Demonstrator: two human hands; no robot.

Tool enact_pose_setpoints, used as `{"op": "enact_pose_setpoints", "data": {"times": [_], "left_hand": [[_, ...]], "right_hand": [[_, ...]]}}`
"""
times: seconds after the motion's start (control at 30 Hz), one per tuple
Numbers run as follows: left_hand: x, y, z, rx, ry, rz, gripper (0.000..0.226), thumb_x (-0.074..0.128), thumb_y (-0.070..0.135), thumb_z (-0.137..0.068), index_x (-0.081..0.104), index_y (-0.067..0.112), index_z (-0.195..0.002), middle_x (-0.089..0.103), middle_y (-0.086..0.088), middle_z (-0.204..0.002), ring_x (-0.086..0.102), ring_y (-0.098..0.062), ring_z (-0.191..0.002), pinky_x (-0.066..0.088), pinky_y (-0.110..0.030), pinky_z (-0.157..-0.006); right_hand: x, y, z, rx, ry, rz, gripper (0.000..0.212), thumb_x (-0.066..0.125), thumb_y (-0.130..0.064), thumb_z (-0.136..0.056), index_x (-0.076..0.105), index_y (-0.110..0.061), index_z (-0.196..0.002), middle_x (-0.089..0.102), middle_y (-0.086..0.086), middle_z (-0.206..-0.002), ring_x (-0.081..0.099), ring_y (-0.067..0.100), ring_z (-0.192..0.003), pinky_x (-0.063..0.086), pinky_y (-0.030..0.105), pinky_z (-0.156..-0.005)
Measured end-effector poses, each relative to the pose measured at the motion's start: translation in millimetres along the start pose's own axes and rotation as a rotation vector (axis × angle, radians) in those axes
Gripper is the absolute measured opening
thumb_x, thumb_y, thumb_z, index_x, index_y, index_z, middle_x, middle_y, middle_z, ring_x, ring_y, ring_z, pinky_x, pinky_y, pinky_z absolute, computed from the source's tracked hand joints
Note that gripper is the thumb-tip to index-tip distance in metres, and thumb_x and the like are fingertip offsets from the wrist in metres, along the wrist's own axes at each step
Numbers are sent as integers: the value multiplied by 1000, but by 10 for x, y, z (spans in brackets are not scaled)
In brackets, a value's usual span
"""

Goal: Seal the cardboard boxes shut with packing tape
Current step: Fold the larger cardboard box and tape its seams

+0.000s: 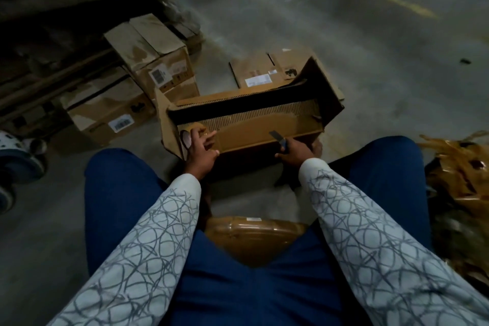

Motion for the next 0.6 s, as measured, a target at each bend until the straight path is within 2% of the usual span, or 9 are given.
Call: {"op": "enact_pose_setpoints", "data": {"times": [0.1,0.2,0.3,0.33,0.4,0.43,0.53,0.6], "left_hand": [[75,-17,43,-10,-22,-19,79,52,-20,-85,23,16,-148,44,-9,-152,49,-24,-134,47,-36,-98],[172,7,39,21,-63,-34,81,54,-20,-83,23,16,-148,42,-8,-154,49,-24,-135,46,-41,-106],[258,45,-66,73,-109,-62,82,56,-17,-84,18,16,-149,38,-3,-156,54,-26,-130,50,-44,-103],[257,74,-120,91,-100,-66,83,58,-16,-85,16,16,-149,36,1,-156,52,-23,-132,53,-41,-100],[212,94,-242,87,-44,-40,83,59,-16,-86,14,15,-148,30,5,-158,37,-14,-141,56,-24,-89],[177,77,-336,74,-17,-19,82,59,-16,-87,14,18,-147,26,7,-160,33,-13,-143,56,-20,-84],[122,7,-660,92,19,-61,86,55,-16,-87,14,34,-143,13,3,-167,30,-29,-148,57,-27,-84],[145,-79,-872,89,-2,-140,97,53,-15,-87,-3,29,-153,5,-3,-168,33,-38,-146,53,-33,-98]], "right_hand": [[25,-48,-28,5,14,-32,25,69,-25,-92,47,-15,-95,62,16,-111,60,34,-107,45,39,-87],[94,-145,-102,-23,18,-60,26,69,-26,-92,46,-17,-98,63,15,-112,59,34,-107,44,37,-86],[193,-205,-205,-34,-10,-59,25,69,-25,-93,46,-17,-98,61,10,-104,60,33,-106,41,33,-80],[214,-211,-237,-29,-15,-65,25,69,-26,-93,47,-16,-97,61,10,-103,60,34,-105,41,34,-80],[237,-210,-273,-8,-17,-93,25,69,-27,-92,47,-15,-95,63,14,-107,60,35,-104,44,36,-83],[242,-204,-288,4,-14,-113,25,69,-28,-92,47,-15,-94,64,16,-109,60,35,-105,45,37,-85],[271,-212,-344,17,-7,-157,24,68,-28,-93,47,-15,-94,64,16,-110,60,34,-105,46,38,-87],[332,-215,-378,26,-17,-176,24,68,-29,-92,48,-17,-92,63,12,-104,60,33,-104,47,38,-88]]}}
Point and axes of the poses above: each hand's wrist, its own z-axis away from the middle knuckle, its own x-axis out of the palm, y = z × x, the point moved 8 cm from there along -z, towards the middle knuckle
